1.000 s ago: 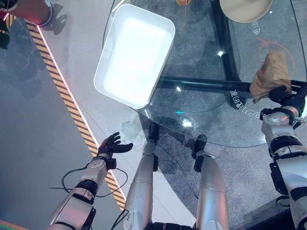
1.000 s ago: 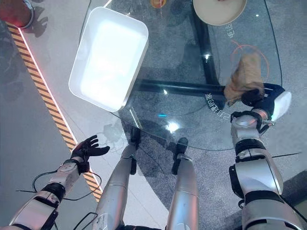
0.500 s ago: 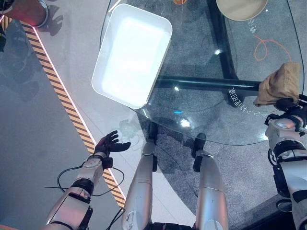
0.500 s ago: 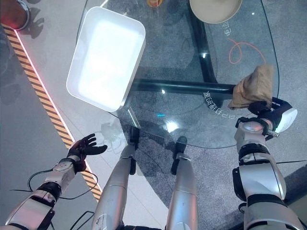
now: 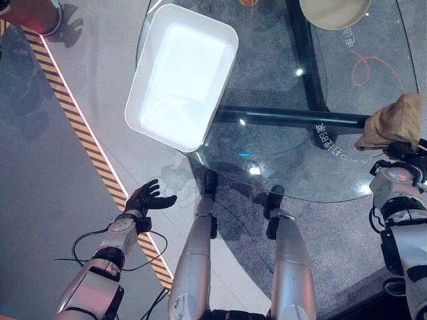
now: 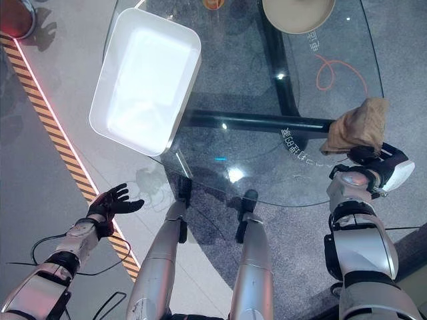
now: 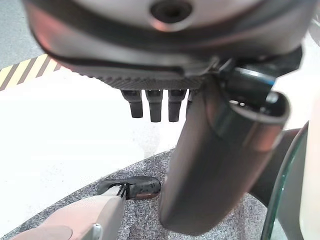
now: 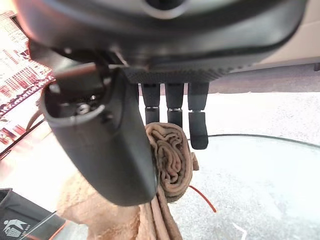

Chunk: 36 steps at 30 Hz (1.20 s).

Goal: Wipe the table with a cloth and put it in the basket.

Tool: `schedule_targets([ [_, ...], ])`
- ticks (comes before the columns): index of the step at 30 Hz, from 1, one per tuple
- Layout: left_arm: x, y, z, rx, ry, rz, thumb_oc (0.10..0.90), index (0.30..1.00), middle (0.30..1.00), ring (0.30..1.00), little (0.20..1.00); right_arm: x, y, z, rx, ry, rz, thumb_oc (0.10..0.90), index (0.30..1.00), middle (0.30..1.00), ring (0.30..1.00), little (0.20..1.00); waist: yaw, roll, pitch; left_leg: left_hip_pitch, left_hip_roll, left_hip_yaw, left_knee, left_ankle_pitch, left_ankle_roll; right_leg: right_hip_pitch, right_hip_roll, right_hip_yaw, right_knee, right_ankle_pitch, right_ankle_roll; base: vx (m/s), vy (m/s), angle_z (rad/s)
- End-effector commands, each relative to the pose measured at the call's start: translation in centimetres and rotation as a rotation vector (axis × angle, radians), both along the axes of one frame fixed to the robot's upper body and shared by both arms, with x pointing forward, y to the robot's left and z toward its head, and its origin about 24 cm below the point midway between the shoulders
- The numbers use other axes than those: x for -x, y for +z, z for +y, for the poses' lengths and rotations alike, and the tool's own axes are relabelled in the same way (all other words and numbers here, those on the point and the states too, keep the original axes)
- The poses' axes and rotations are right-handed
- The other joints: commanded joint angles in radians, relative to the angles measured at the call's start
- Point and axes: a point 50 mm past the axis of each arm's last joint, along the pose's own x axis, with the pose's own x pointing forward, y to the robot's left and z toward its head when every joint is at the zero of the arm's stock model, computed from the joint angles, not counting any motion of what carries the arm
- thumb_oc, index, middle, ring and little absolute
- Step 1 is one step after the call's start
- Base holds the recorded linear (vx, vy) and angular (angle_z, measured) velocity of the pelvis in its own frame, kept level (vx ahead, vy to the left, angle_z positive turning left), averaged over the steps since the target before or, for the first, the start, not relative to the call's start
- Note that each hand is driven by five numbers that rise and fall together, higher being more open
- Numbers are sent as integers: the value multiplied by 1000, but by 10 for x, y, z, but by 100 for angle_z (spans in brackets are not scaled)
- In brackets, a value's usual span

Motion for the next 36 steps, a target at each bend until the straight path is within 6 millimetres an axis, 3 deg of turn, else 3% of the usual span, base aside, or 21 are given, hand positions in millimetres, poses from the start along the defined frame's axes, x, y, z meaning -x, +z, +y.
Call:
schedule_targets([
  [1,11,-3,21,3,101,11,800,900,900,900,900,6,62,-14,315,-14,-157,100,300,300,300,200,-12,-17,-25,27,-34,50,119,-181,37,7,48,-8,-98,85,19,0,0,0],
  [9,9,-6,12,11,88,8,800,900,900,900,900,-28,86,41,523,257,-134,100,300,300,300,200,-7,-13,-25,27,-41,51,113,-177,36,5,45,-12,-99,78,12,0,0,0],
  [17,6,-7,4,18,76,6,800,900,900,900,900,-46,84,83,607,437,-71,100,300,300,300,200,1,-4,-25,38,-48,55,114,-177,37,18,41,-18,-91,65,5,0,0,0],
  [28,3,-8,-5,19,56,3,800,900,900,900,900,-56,75,106,674,569,12,100,300,300,300,200,7,0,-25,39,-52,58,109,-173,39,19,39,-21,-93,64,3,0,0,0],
  [32,3,-8,-10,20,50,-2,800,900,900,900,900,-58,74,130,730,697,1,100,300,300,300,200,6,0,-25,35,-55,58,108,-170,38,15,39,-23,-96,67,1,0,0,0],
  [36,2,-8,-13,24,58,-10,800,900,900,900,900,-56,71,169,817,904,-17,100,300,300,300,200,1,-4,-25,38,-58,61,97,-162,34,18,40,-26,-105,67,0,0,0,0],
])
